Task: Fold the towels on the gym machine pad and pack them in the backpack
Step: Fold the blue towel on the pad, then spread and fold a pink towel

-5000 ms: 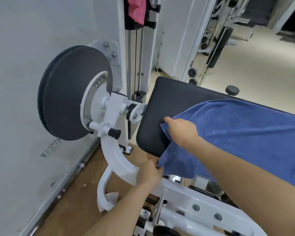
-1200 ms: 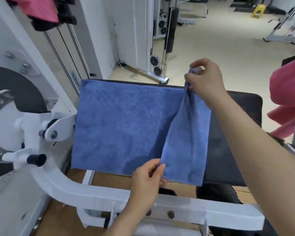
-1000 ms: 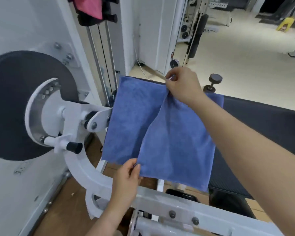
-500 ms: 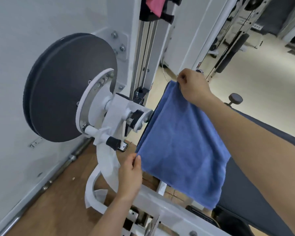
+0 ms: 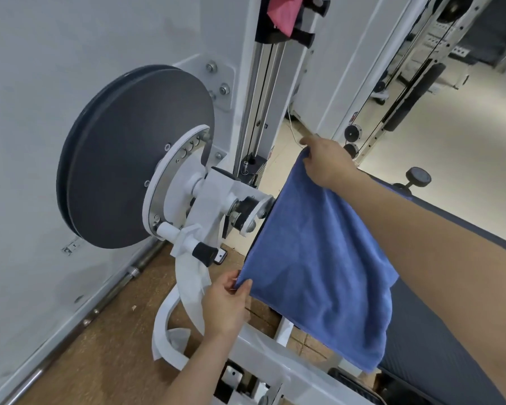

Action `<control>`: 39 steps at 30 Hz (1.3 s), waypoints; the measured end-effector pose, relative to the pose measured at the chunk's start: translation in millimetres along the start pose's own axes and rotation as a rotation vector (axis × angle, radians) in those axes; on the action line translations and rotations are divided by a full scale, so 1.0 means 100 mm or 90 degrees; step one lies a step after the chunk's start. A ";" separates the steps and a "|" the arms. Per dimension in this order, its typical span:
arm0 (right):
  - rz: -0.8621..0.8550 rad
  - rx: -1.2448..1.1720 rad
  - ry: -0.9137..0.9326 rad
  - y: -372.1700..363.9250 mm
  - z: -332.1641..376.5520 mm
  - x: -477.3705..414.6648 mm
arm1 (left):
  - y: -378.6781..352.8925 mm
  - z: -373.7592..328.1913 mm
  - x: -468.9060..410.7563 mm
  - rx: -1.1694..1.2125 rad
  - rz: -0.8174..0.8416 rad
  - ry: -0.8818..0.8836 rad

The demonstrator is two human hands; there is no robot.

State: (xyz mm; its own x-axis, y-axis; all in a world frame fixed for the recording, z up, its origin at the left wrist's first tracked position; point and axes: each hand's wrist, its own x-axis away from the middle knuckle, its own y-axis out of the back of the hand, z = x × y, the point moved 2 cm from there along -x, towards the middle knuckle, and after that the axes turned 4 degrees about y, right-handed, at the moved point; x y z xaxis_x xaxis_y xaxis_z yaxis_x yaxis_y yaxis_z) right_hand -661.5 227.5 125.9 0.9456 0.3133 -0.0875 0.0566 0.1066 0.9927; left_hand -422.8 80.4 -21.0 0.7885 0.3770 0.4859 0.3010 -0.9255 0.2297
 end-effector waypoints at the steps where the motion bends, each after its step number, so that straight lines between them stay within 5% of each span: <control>1: -0.002 0.017 -0.003 -0.02 0.00 -0.02 | 0.01 -0.01 -0.01 -0.017 0.007 -0.008; 9: -0.095 0.162 0.028 0.01 0.04 0.08 | 0.05 -0.06 -0.02 -0.079 -0.014 -0.040; 17: -0.118 -0.076 -0.079 0.86 -0.69 1.03 | 0.32 -0.65 0.27 -0.110 -0.012 -0.254; 21: -0.150 -0.094 -0.174 1.22 -1.13 2.04 | 0.26 -1.11 0.45 -0.095 0.048 -0.335; 26: -0.182 -0.318 -0.292 1.44 -1.35 3.31 | 0.09 -1.52 0.83 -0.062 0.172 -0.465; 32: -0.267 -0.556 -0.296 1.61 -1.33 4.32 | -0.20 -1.72 1.20 0.086 0.272 -0.463; 39: -0.307 -0.621 -0.355 1.47 -1.68 4.50 | -0.75 -1.77 1.19 0.020 0.249 -0.440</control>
State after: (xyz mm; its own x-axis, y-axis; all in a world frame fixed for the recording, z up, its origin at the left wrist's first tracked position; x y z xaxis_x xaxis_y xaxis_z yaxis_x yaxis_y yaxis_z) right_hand -281.0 542.6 218.4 0.9153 -0.3760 -0.1444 0.4023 0.8382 0.3682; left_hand -446.1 200.6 169.0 0.9913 -0.0732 -0.1094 -0.0597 -0.9907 0.1222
